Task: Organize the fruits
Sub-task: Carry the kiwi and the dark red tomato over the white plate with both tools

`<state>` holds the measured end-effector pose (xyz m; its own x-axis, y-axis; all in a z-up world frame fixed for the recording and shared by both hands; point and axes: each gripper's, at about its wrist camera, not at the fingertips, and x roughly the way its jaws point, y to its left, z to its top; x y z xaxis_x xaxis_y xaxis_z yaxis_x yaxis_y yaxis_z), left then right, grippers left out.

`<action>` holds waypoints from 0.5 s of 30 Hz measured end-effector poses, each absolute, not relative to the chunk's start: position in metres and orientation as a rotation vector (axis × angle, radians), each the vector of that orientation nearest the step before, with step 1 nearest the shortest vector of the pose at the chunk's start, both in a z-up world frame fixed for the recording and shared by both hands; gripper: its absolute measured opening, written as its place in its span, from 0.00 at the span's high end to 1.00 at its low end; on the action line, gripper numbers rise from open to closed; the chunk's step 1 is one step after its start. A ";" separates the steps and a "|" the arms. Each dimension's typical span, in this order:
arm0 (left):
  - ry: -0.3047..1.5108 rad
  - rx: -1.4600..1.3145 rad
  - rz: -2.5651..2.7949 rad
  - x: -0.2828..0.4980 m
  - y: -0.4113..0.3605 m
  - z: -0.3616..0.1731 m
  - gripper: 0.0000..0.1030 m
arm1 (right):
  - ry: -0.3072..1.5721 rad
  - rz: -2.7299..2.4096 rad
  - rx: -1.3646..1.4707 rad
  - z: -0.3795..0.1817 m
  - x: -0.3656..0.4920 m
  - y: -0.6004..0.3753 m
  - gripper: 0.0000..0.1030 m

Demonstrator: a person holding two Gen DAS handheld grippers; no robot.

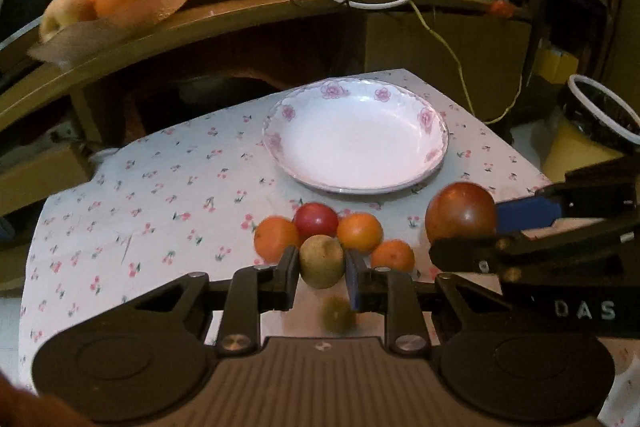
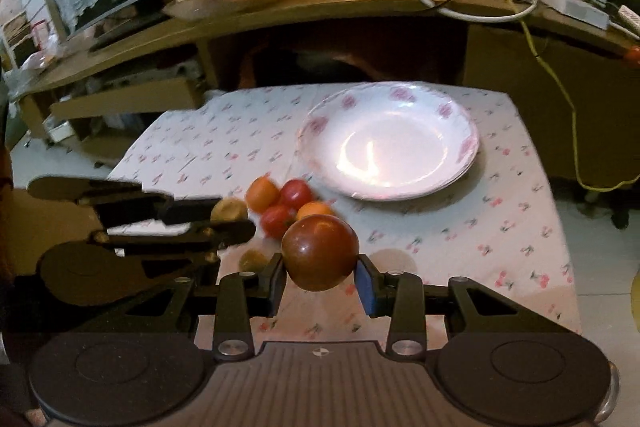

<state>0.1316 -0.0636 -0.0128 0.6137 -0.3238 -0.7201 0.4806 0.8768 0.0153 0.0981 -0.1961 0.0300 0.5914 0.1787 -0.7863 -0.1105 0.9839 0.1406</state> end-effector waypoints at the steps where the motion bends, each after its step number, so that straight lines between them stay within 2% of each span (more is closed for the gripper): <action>1: 0.778 0.214 -0.468 0.136 -0.066 -0.012 0.71 | 0.921 0.156 0.084 0.029 0.104 -0.199 0.63; 15: 0.754 0.203 -0.465 0.194 -0.099 -0.013 0.71 | 0.881 0.049 0.098 0.019 0.164 -0.233 0.63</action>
